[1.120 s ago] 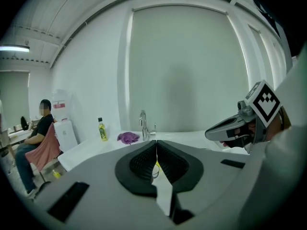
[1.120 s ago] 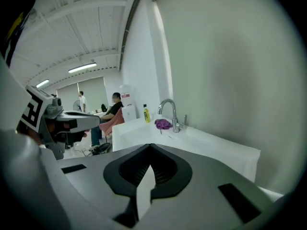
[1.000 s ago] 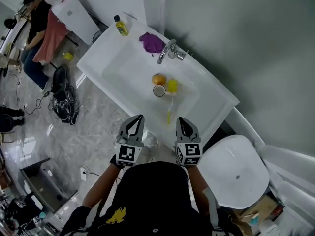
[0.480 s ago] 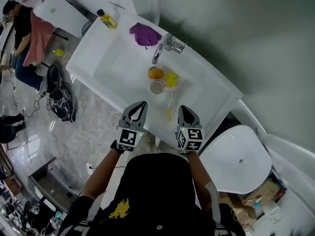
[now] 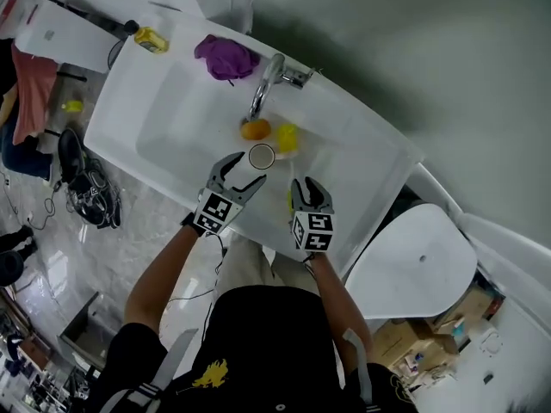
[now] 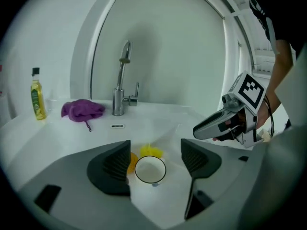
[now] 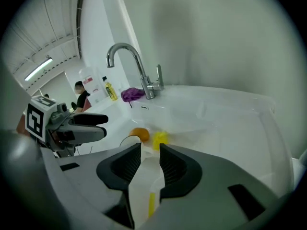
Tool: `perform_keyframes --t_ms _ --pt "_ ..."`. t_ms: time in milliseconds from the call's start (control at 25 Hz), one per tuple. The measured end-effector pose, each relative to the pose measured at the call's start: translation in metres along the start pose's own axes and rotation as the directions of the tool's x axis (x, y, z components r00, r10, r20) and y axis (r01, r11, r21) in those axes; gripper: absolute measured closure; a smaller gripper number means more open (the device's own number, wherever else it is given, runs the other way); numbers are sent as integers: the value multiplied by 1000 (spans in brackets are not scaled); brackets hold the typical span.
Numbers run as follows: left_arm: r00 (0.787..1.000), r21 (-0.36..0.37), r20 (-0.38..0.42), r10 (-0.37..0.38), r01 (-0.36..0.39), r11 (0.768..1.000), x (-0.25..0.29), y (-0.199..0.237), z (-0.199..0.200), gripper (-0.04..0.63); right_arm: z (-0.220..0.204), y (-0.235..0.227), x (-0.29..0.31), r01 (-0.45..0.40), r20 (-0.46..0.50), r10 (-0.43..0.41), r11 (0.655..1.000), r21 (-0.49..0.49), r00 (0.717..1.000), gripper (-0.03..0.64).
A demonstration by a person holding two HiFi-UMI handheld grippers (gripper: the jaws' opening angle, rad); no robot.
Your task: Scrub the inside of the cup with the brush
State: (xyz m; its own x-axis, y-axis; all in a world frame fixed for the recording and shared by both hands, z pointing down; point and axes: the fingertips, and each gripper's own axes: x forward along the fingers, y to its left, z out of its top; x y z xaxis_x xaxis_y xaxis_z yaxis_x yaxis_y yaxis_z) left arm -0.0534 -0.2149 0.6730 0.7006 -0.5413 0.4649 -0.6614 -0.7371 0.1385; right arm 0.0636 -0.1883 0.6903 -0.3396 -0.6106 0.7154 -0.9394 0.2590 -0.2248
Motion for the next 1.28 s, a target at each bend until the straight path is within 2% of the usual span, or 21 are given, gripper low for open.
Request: perform_keyframes --t_ms 80,200,320,400,640,720,880,960,1040,1280 --pt "999 4 -13 -49 49 999 19 2 -14 208 -7 -8 17 40 8 -40 999 -2 999 466" --pt "991 20 -78 -106 108 994 46 1 -46 182 -22 -21 44 83 -13 -83 996 14 996 455" --pt "981 -64 -137 -134 127 990 67 9 -72 162 -36 -30 69 96 -41 -95 995 24 995 452" --pt "981 -82 -135 -137 127 988 79 14 -74 159 -42 -34 84 97 -57 -95 995 35 994 446" --pt "966 -63 -130 -222 215 975 102 5 -81 149 -63 -33 114 107 -180 -105 994 -1 978 436" --pt "963 -51 -137 -231 226 973 109 3 -86 144 -71 -32 121 110 -200 -101 993 31 974 439" --pt "958 7 -166 -233 238 971 123 -3 -108 132 -86 -36 133 153 -213 -116 974 166 970 481" --pt "955 28 -168 -246 254 967 127 -6 -111 133 -88 -37 134 172 -198 -138 971 167 971 525" --pt "955 30 -154 -254 262 965 129 -7 -109 133 -87 -38 132 173 -177 -144 972 159 974 528" --pt "972 65 -135 -191 201 977 120 0 -101 137 -61 -29 104 102 -168 -88 992 73 982 552"
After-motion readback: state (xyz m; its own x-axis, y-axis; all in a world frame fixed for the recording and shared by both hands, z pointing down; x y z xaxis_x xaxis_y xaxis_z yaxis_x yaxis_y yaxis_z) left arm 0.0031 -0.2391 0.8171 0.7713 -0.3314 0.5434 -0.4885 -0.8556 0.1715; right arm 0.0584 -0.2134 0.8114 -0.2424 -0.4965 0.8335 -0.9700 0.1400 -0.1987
